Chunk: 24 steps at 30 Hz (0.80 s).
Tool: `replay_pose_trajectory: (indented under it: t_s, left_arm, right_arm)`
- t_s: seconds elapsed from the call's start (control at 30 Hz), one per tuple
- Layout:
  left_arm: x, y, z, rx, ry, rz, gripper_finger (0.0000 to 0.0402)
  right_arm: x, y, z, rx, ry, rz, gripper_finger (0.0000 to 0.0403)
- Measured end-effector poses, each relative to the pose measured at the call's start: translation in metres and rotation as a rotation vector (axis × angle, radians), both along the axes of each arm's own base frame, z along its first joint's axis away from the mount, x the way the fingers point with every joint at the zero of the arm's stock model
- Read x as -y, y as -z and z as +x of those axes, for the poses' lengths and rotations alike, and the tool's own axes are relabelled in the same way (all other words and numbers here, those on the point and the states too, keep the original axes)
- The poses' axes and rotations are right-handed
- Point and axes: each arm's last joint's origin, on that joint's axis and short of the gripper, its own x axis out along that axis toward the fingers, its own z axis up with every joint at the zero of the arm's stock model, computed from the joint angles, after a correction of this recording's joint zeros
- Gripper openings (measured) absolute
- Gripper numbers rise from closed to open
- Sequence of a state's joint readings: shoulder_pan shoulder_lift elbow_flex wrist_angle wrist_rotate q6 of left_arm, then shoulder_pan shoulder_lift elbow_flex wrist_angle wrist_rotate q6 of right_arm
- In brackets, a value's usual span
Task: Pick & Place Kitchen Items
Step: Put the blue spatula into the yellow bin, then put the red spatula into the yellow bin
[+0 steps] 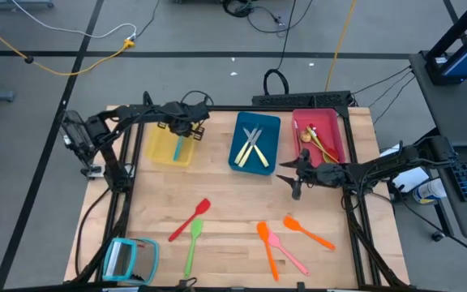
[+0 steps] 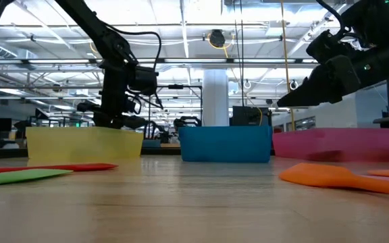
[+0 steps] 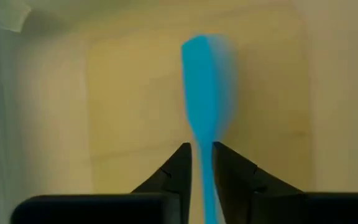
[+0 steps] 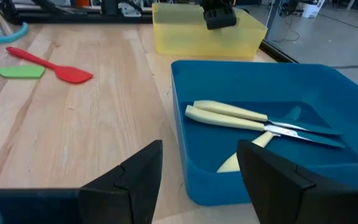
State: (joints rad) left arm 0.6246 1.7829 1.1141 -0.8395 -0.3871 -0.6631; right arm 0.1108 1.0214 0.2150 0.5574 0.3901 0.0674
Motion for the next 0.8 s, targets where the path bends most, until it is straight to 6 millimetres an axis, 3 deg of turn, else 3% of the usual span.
replay_pose_trajectory:
  t_s: [0.27,0.43,0.6,0.8]
  left_arm:
    - [0.007,-0.002,0.004,0.028,0.074,-0.083,0.0122]
    - [0.022,-0.027,0.007,0.032,0.124,-0.125,0.0128]
    - [0.052,-0.065,0.012,0.131,0.147,-0.059,0.0119]
    - [0.111,-0.102,0.024,0.339,0.24,0.022,0.0095]
  right_arm:
    - [0.0,0.003,-0.001,-0.027,0.012,0.029,0.0201]
    - [0.0,0.003,-0.001,-0.024,0.014,0.036,0.0201]
    - [0.0,0.003,-0.001,-0.024,0.014,0.036,0.0201]
    - [0.0,0.004,-0.001,-0.027,0.014,0.036,0.0201]
